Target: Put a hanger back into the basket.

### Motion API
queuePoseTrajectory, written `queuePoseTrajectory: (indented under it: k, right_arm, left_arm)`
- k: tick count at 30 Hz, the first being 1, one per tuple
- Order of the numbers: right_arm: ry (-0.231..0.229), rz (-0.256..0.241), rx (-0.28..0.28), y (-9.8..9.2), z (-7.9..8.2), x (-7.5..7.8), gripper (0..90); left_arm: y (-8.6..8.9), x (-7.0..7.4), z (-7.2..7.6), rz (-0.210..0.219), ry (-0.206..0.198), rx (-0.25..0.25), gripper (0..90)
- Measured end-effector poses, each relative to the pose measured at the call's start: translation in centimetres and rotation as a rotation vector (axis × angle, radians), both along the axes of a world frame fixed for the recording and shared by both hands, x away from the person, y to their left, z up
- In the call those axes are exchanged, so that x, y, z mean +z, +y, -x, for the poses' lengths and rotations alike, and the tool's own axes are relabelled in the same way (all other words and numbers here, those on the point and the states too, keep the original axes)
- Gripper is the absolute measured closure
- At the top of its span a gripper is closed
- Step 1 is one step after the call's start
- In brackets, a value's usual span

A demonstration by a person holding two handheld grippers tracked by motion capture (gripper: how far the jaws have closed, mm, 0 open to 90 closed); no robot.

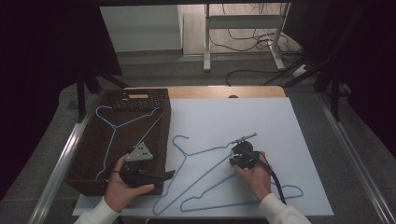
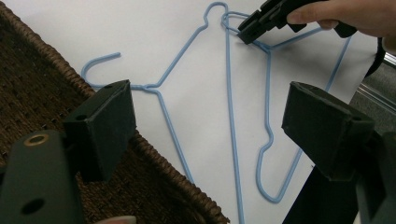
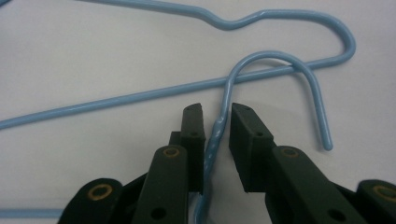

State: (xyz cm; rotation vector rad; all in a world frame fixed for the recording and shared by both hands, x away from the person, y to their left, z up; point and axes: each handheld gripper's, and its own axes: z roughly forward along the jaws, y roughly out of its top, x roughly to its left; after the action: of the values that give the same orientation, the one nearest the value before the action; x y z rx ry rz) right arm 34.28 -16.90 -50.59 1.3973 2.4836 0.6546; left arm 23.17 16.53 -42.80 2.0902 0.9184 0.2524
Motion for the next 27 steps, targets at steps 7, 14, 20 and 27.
queuePoseTrajectory:
  k: [7,14,20,27]
  right_arm:
    - [-0.026,0.051,-0.007,0.9,0.4,0.0,83.5]
    - [-0.028,-0.013,-0.024,0.0,0.2,0.3,86.3]
    - [-0.112,-0.091,-0.026,-0.7,1.0,2.2,86.4]
    - [-0.195,-0.165,-0.025,-1.7,1.9,4.5,86.4]
  left_arm:
    - [-0.6,0.5,0.6,-0.006,-0.030,-0.013,17.8]
    - [-3.4,0.8,1.3,-0.029,-0.038,-0.092,17.7]
    - [-6.3,0.5,1.2,-0.057,-0.020,-0.146,18.0]
    - [-10.3,-1.5,-0.8,-0.066,0.079,-0.207,20.3]
